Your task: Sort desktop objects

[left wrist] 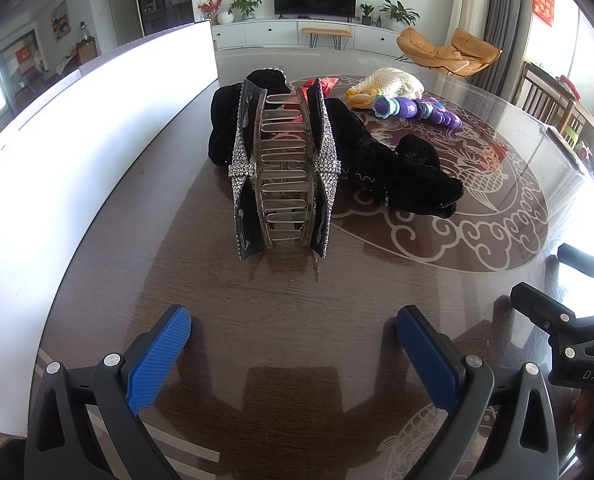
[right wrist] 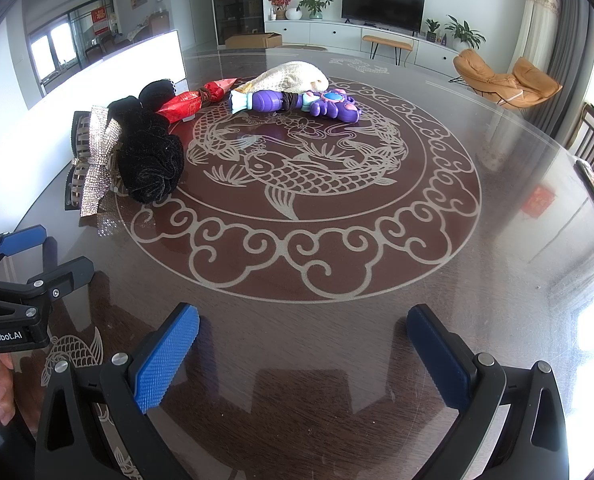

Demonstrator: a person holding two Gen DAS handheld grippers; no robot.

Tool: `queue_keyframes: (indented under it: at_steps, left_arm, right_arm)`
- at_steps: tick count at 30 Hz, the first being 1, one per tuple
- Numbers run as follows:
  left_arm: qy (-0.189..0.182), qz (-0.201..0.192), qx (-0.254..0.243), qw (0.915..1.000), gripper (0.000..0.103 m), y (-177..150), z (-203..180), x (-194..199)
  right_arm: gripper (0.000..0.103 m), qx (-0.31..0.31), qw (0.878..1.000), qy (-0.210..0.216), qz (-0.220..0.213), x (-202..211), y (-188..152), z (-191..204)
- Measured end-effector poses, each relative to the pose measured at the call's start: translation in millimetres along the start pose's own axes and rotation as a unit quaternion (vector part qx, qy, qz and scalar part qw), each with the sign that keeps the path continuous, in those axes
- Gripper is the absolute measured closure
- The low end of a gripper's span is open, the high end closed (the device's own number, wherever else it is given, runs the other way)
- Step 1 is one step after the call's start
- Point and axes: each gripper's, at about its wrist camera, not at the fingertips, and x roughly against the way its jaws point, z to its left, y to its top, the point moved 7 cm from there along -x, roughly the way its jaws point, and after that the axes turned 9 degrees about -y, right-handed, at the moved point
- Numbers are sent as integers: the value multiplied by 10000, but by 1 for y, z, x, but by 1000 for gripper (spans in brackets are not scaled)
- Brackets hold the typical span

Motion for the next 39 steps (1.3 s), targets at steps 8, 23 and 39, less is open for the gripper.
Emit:
queue_keyframes:
  at_steps: [8,23,39]
  left_arm:
    - [1,0,0,10000,0,0,0,0]
    - [2,1,1,10000,0,0,0,0]
    - [2,1,1,10000,0,0,0,0]
  right_arm:
    - [0,-1,10000,0,0,0,0,0]
    - [0,-1,10000,0,0,0,0,0]
    - [0,-2,10000,-1,0,0,0,0]
